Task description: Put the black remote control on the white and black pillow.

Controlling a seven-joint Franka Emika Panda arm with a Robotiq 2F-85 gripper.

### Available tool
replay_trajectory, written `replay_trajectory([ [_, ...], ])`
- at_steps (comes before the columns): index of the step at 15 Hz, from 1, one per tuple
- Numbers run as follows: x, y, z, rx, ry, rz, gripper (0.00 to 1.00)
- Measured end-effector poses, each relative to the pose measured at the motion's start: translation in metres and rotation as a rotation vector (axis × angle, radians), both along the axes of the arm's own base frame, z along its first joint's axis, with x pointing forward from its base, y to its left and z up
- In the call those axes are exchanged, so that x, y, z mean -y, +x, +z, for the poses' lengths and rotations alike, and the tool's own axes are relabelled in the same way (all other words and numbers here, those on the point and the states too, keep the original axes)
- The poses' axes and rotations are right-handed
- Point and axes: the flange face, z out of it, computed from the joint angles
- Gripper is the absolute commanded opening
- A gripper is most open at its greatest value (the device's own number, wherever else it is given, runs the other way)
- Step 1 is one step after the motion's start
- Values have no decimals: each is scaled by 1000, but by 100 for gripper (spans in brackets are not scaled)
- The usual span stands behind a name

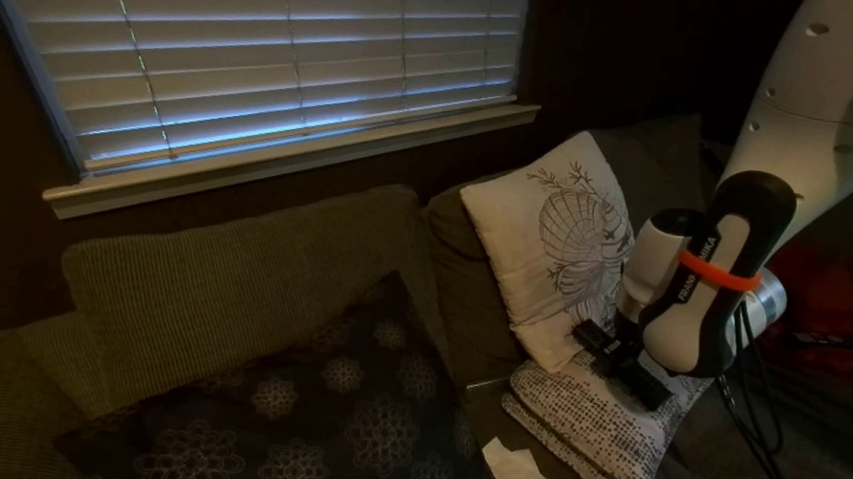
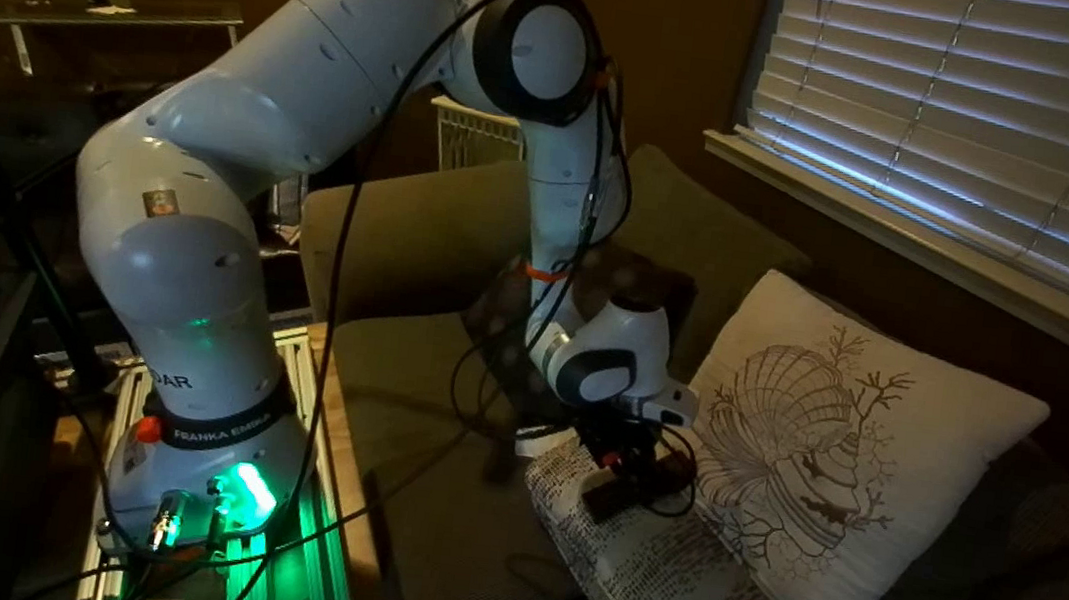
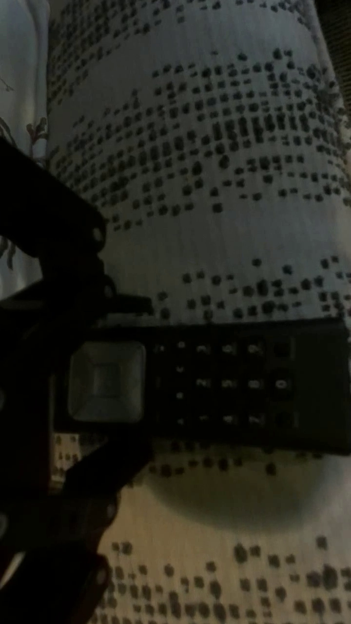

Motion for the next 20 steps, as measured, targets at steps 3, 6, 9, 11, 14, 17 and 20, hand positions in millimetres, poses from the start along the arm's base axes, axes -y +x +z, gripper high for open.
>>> replay_trajectory([
  [3,-1,0,0,2,1,-7,100],
  [6,-5,0,0,2,3,-7,100],
  [9,-9,-5,3,-3,3,-11,100],
  [11,-10,-11,11,-1,-5,-20,100],
  [14,-10,-27,34,20,-27,-22,100],
  [17,0,-52,71,62,-65,-33,100],
  [20,16,-76,103,83,-83,-72,100],
])
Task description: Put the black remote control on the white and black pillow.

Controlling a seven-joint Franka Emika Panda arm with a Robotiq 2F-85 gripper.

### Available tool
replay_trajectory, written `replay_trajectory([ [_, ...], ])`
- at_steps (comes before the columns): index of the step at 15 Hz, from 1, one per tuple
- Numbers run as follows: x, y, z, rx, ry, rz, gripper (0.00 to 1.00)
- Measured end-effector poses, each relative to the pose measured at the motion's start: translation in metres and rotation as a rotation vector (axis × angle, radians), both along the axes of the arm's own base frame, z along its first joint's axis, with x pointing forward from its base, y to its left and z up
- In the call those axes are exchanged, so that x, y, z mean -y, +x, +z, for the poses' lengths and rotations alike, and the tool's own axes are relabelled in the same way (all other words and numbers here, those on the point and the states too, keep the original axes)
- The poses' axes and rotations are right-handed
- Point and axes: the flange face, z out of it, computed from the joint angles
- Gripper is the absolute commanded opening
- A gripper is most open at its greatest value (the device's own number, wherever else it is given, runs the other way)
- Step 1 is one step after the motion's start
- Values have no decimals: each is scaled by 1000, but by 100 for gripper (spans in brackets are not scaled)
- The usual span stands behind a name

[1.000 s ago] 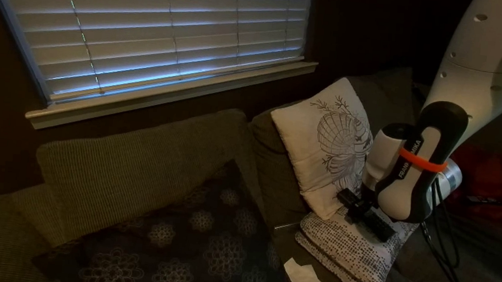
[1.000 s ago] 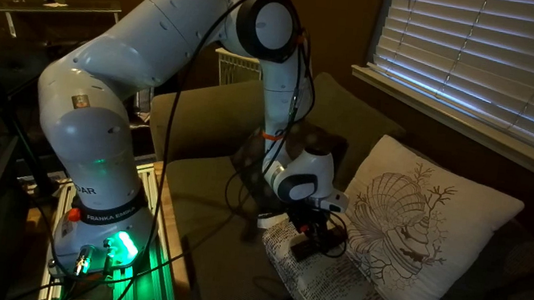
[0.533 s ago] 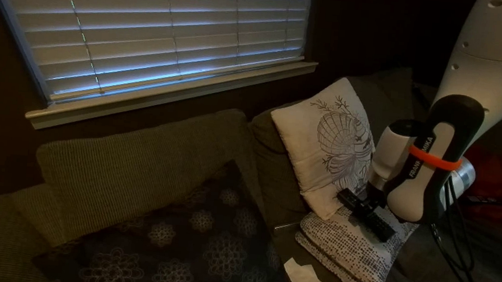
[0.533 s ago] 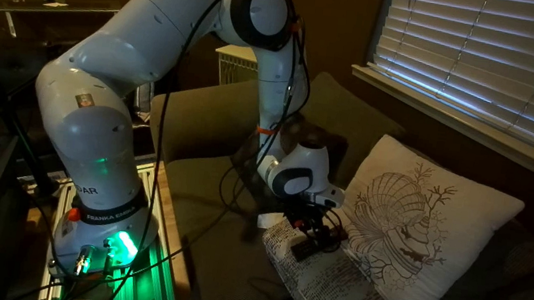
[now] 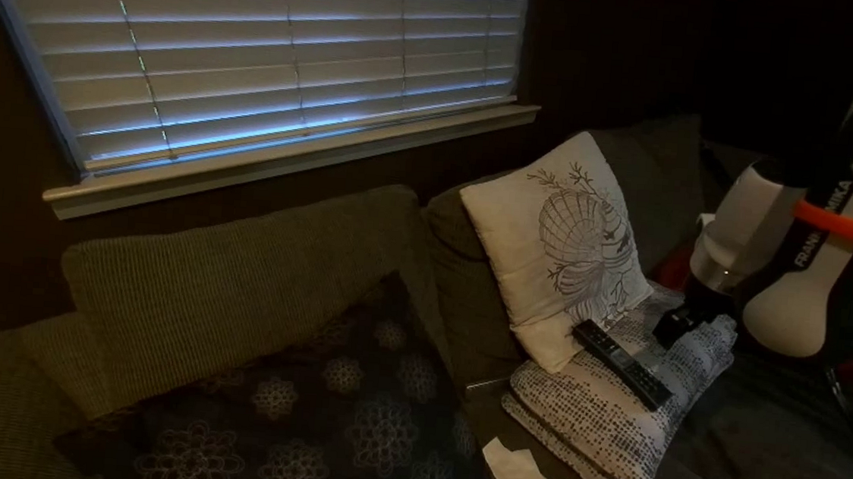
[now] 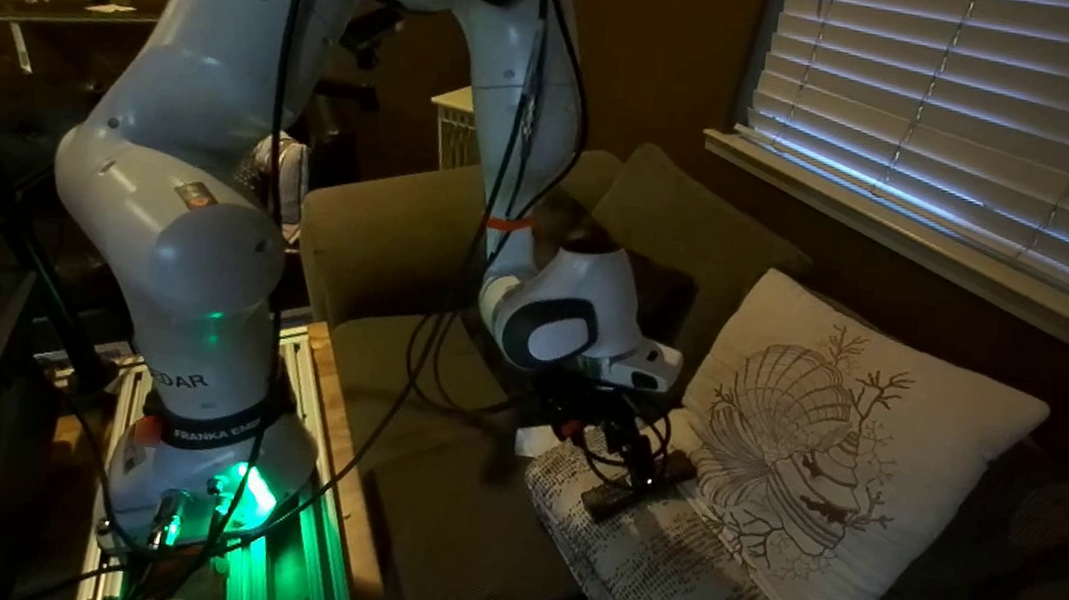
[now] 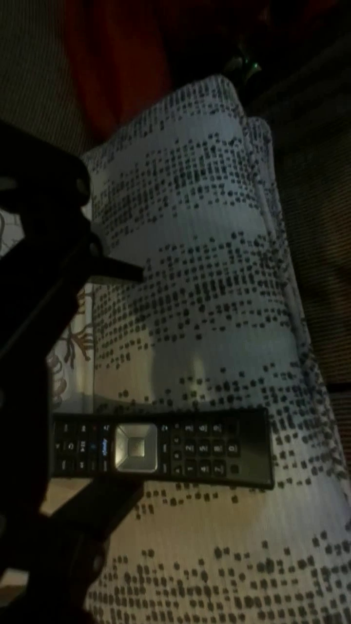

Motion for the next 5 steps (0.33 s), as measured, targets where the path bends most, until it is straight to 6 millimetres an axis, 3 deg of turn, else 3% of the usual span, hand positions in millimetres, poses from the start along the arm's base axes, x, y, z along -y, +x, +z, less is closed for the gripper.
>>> replay_trajectory([
  [3,13,-15,22,13,-2,-25,100],
  [5,16,-17,24,16,0,-30,100],
])
